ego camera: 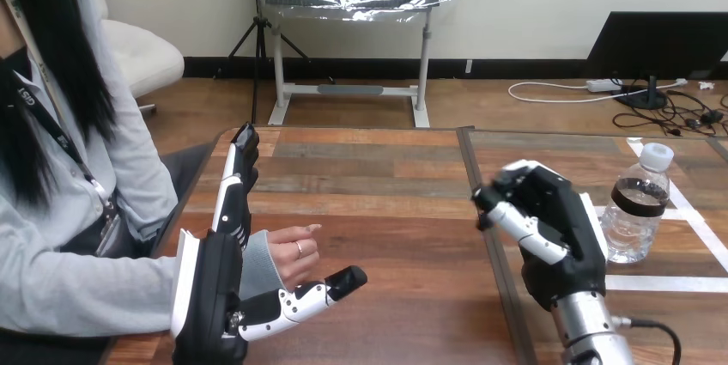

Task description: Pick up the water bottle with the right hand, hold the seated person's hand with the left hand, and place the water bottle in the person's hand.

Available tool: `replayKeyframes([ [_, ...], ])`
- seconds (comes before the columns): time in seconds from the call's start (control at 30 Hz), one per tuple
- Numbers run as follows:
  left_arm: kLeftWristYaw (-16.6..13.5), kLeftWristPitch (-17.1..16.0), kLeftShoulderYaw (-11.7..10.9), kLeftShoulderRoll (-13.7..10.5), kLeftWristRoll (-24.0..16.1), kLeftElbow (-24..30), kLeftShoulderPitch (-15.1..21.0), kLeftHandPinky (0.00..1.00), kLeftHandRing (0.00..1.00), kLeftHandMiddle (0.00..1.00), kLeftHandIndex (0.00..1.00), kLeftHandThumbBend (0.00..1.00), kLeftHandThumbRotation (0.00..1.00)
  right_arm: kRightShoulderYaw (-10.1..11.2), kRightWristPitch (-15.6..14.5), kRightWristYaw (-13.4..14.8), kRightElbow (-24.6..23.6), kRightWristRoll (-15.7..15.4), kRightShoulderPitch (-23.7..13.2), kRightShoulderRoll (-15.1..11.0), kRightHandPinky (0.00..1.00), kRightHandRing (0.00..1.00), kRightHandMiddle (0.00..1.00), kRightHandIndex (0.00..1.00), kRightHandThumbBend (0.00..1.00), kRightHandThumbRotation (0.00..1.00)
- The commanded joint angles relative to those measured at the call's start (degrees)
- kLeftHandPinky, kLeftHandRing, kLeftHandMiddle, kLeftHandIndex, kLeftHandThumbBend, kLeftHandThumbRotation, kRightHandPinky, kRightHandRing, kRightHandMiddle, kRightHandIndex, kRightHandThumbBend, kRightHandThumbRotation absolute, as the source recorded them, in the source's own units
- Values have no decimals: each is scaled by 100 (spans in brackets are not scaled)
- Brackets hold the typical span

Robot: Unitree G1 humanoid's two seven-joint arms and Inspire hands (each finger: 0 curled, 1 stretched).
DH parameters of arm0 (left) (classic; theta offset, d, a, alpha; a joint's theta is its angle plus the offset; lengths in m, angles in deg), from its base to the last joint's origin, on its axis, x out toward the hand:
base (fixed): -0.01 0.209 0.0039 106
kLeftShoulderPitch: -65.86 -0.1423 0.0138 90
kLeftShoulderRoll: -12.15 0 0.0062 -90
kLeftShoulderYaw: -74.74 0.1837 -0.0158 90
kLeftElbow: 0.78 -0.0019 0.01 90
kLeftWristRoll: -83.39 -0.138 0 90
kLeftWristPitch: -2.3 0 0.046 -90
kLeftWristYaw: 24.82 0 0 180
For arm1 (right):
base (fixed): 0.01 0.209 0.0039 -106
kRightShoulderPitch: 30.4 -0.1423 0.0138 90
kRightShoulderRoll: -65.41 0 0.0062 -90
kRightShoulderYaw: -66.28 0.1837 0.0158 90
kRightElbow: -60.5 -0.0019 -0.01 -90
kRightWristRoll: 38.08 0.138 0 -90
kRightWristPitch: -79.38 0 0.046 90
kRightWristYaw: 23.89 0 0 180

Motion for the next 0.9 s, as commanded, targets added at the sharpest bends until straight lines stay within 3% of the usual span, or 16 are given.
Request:
replayKeyframes([
  [0.0,33,-31,11,-17,37,-26,319,97,98,98,98,100,28,-142,46,-60,-118,-156,-430,-194,60,78,78,73,100,43],
  [0.3,42,-16,8,-11,39,-18,340,97,98,98,99,100,29,-188,71,15,-83,-299,-446,-242,74,94,92,89,100,54],
  [0.73,128,-8,-1,-5,143,-53,379,96,98,99,99,100,27,-209,213,262,-58,-362,-463,-234,86,99,94,95,100,55],
  [0.87,123,28,-7,-3,120,-16,358,96,98,99,99,100,27,-200,522,531,-52,-437,-441,-194,88,99,95,97,100,56],
])
